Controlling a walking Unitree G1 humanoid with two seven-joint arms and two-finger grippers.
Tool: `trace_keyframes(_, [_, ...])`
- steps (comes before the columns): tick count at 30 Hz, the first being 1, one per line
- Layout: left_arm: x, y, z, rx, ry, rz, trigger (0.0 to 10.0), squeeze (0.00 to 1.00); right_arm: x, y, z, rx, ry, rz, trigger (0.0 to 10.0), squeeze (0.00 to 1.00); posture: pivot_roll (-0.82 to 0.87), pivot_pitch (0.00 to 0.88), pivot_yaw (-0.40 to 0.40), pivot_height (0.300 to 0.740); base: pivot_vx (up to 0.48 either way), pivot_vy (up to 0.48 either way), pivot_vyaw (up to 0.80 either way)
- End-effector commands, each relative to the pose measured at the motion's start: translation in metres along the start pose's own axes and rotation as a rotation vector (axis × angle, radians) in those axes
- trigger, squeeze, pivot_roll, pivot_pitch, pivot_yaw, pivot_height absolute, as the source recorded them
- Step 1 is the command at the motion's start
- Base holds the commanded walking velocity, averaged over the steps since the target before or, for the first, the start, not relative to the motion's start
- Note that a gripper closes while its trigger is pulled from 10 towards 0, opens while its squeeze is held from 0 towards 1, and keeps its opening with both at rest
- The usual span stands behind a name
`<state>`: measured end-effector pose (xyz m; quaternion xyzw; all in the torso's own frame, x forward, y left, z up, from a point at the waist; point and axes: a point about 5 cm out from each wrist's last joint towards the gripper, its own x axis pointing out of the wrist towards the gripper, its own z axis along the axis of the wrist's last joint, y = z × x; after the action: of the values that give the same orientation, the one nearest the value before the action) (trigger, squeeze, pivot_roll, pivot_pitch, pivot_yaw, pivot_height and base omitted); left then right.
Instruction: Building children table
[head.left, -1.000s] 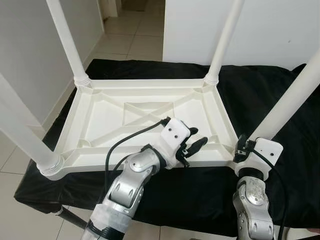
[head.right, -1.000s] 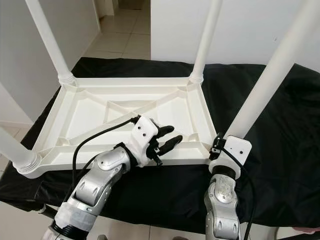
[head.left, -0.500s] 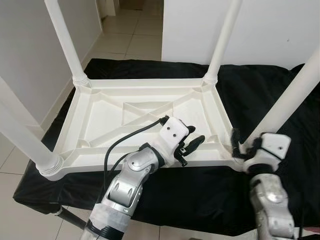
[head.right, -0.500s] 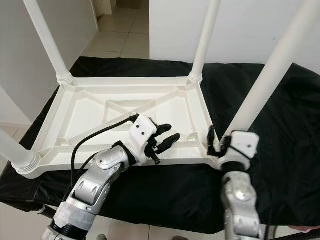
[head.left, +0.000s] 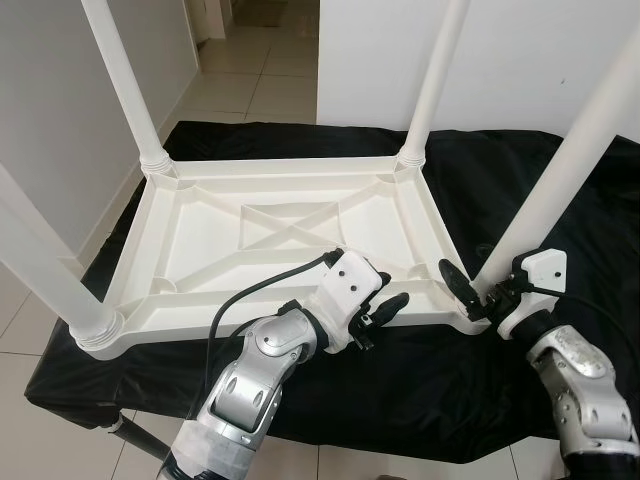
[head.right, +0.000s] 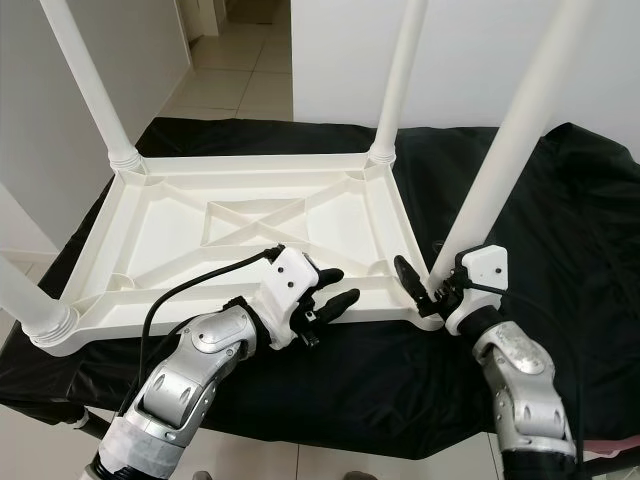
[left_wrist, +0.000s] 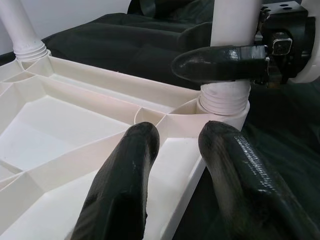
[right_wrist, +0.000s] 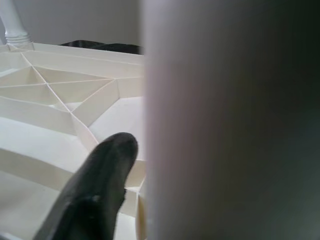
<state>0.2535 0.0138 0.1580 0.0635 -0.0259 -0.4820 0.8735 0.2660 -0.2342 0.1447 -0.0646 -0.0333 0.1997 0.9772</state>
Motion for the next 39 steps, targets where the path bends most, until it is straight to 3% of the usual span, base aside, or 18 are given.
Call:
trace_keyframes(1, [-0.001,0.001,0.001,0.015,0.013,0.022,10.0,0.00,0.001,0.005,-0.008,0.019,0.026,0.042,0.0,0.00,-0.12,0.000,-0.002,0.740,0.000,0.000,0.00])
trace_keyframes(9, [-0.003,0.001,-0.001,0.023,0.027,0.024,10.0,0.00,-0.004,-0.002,-0.011,0.039,0.019,-0.056,0.0,0.00,-0.12,0.000,-0.003,0.740,0.000,0.000,0.00])
trace_keyframes(13, [-0.003,0.001,-0.002,0.020,0.029,0.027,10.0,0.00,-0.008,-0.002,-0.012,0.051,0.034,-0.282,0.0,0.00,-0.13,0.000,-0.004,0.740,0.000,0.000,0.00])
trace_keyframes(17, [-0.003,0.001,-0.002,0.020,0.030,0.031,10.0,0.00,-0.009,0.004,-0.012,0.072,0.024,-0.353,0.0,0.00,-0.13,0.000,-0.006,0.740,0.000,0.000,0.00])
trace_keyframes(19, [-0.002,0.002,-0.002,0.014,0.027,0.037,10.0,0.00,-0.012,0.009,-0.017,0.119,0.058,-0.543,0.0,0.00,-0.14,0.000,-0.008,0.740,0.000,0.000,0.00])
trace_keyframes(20, [-0.002,0.002,-0.002,0.014,0.027,0.037,10.0,0.00,-0.012,0.009,-0.017,0.119,0.058,-0.543,0.0,0.00,-0.14,0.000,-0.008,0.740,0.000,0.000,0.00])
trace_keyframes(21, [-0.002,0.002,-0.002,0.012,0.027,0.037,10.0,0.00,-0.013,0.012,-0.019,0.126,0.080,-0.619,0.0,0.00,-0.14,0.000,-0.008,0.740,0.000,0.000,0.00])
trace_keyframes(23, [-0.002,0.002,-0.002,0.012,0.027,0.037,10.0,0.00,-0.013,0.012,-0.019,0.126,0.080,-0.619,0.0,0.00,-0.14,0.000,-0.008,0.740,0.000,0.000,0.00])
trace_keyframes(25, [0.000,0.001,-0.002,0.005,0.023,0.039,10.0,0.00,-0.012,0.026,-0.017,0.142,0.073,-0.766,0.0,0.00,-0.16,0.000,-0.012,0.740,0.000,0.000,0.00])
trace_keyframes(26, [0.000,0.001,-0.002,0.005,0.023,0.039,10.0,0.00,-0.012,0.026,-0.017,0.142,0.073,-0.766,0.0,0.00,-0.16,0.000,-0.012,0.740,0.000,0.000,0.00])
trace_keyframes(29, [0.002,0.000,-0.002,-0.004,0.015,0.042,10.0,0.00,-0.002,0.049,-0.016,0.195,0.084,-0.854,0.0,0.00,-0.17,0.000,-0.015,0.740,0.000,0.000,0.00])
trace_keyframes(33, [0.003,-0.001,-0.001,-0.009,0.011,0.042,10.0,0.00,0.005,0.058,-0.013,0.209,0.070,-0.780,0.4,0.00,-0.17,0.000,-0.015,0.740,0.000,0.000,0.00])
trace_keyframes(34, [0.004,-0.002,-0.001,-0.010,0.010,0.041,10.0,0.00,0.004,0.056,-0.010,0.184,0.056,-0.764,8.7,0.00,-0.17,0.000,-0.016,0.740,0.000,0.000,0.00])
trace_keyframes(35, [0.004,-0.002,-0.001,-0.010,0.010,0.041,10.0,0.00,0.004,0.056,-0.010,0.184,0.056,-0.764,8.7,0.00,-0.17,0.000,-0.016,0.740,0.000,0.000,0.00])
trace_keyframes(36, [0.004,-0.002,-0.001,-0.010,0.010,0.042,10.0,0.00,0.002,0.052,-0.009,0.174,0.046,-0.750,10.0,0.00,-0.18,0.000,-0.018,0.740,0.000,0.000,0.00])
trace_keyframes(39, [0.005,-0.001,-0.001,-0.009,0.010,0.045,10.0,0.00,-0.002,0.043,-0.008,0.154,0.038,-0.726,10.0,0.00,-0.17,0.000,-0.018,0.740,0.000,0.000,0.00])
